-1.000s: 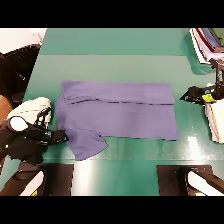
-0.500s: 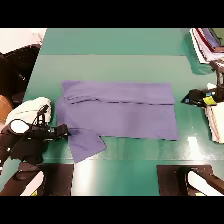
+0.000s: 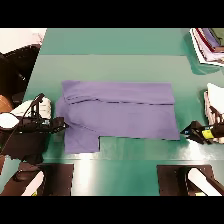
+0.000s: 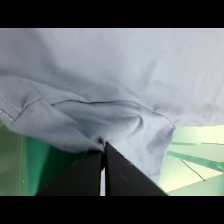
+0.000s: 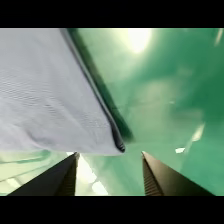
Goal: Fold the shirts.
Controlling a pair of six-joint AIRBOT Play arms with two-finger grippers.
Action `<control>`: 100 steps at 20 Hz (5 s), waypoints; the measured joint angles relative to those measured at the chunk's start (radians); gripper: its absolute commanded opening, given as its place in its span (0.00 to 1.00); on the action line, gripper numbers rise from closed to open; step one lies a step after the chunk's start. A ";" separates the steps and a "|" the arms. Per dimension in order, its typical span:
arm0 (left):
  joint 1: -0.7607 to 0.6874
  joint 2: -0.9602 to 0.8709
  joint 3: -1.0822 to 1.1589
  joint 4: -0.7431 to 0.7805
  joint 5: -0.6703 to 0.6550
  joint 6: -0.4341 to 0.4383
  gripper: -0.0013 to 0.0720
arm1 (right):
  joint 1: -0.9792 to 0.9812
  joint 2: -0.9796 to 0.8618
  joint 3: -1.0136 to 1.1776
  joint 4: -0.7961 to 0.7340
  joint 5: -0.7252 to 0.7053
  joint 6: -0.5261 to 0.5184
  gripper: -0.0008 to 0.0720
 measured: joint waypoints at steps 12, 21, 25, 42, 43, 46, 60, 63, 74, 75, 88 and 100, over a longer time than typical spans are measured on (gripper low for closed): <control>0.001 0.031 0.037 0.091 -0.093 -0.002 0.05 | 0.176 -0.097 0.014 0.018 -0.111 -0.021 0.03; 0.002 0.257 0.114 0.127 -0.432 -0.078 0.05 | 0.209 0.215 0.123 -0.153 0.160 -0.019 0.03; 0.002 0.182 0.187 0.149 -0.341 -0.060 0.05 | 0.253 0.175 0.242 -0.169 0.160 -0.011 0.03; 0.002 -0.481 0.504 0.137 0.111 0.077 0.29 | 0.343 -0.575 0.809 0.100 0.006 -0.042 0.65; 0.000 -0.485 0.513 0.129 0.077 0.078 0.11 | 0.324 -0.584 0.816 0.113 0.026 -0.051 0.76; -0.016 -0.492 0.527 0.111 -0.007 0.085 0.05 | 0.258 -0.604 0.826 0.121 0.073 -0.066 0.78; -0.335 -0.521 0.536 0.091 0.161 -0.004 0.05 | 0.313 -0.801 0.833 0.145 0.122 -0.120 0.03; -0.386 -0.577 0.545 0.052 0.234 -0.021 0.05 | 0.341 -0.757 0.832 0.145 0.089 -0.140 0.03; -0.586 -0.943 0.811 -0.004 0.284 -0.033 0.05 | 0.474 -0.383 0.887 0.469 0.047 -0.158 0.03; -0.599 -0.964 0.828 -0.005 0.284 -0.033 0.05 | 0.504 -0.370 0.912 0.478 0.044 -0.158 0.03; -0.475 -0.869 0.877 0.045 0.258 -0.033 0.05 | 0.845 -0.342 1.032 0.510 -0.116 -0.134 0.03; 0.036 -0.341 0.878 0.305 0.129 -0.020 0.05 | 1.377 -0.775 1.308 0.502 -0.311 -0.174 0.73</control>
